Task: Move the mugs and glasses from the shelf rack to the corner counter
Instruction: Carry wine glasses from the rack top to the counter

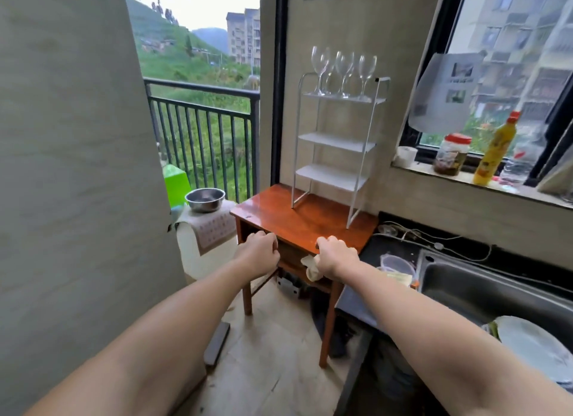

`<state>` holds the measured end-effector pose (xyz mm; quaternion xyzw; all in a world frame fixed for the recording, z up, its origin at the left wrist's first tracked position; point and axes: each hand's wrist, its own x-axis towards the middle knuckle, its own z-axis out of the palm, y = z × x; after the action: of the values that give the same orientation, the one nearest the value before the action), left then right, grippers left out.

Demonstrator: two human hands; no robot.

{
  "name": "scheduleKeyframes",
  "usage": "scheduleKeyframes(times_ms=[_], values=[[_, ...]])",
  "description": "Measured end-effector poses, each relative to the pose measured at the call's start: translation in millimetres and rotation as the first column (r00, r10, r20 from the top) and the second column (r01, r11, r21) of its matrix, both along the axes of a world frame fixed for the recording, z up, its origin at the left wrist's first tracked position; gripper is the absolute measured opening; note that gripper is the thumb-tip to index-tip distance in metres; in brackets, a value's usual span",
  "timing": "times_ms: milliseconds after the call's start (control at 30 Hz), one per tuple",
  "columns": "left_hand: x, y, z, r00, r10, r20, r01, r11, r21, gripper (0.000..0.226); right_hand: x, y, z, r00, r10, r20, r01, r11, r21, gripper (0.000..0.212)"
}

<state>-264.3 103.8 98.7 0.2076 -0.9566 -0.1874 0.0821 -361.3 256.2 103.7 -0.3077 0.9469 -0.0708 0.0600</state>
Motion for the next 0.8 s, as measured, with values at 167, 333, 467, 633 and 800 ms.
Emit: scheduleKeyframes(times_ms=[167,333,467,633,800], values=[[-79.5,-40.0,5.5,0.999,-0.039,-0.027,0.038,0.999,-0.01,0.022,-66.4,-36.3,8.8,0.999,-0.017,-0.028,0.016,0.999,-0.031,0.036],[-171.1,-86.3,18.9,0.986,-0.118,-0.118,0.111,0.992,-0.062,0.023,-147.1,-86.8,30.6,0.998,-0.061,-0.026,0.058,0.992,-0.116,0.039],[-246.3,-127.4,48.2,0.967,-0.179,-0.179,0.178,0.984,-0.021,0.023,-209.9,-128.3,57.7,0.992,-0.11,-0.054,0.095,0.97,-0.222,0.038],[-339.6,-166.9,103.1,0.937,-0.257,-0.236,0.257,0.966,-0.034,0.024,-284.8,-164.3,101.2,0.974,-0.197,-0.115,0.149,0.93,-0.336,0.037],[-403.8,-175.4,149.8,0.881,-0.352,-0.316,0.35,0.934,-0.064,0.025,-337.0,-173.0,143.9,0.952,-0.259,-0.16,0.177,0.898,-0.403,0.034]])
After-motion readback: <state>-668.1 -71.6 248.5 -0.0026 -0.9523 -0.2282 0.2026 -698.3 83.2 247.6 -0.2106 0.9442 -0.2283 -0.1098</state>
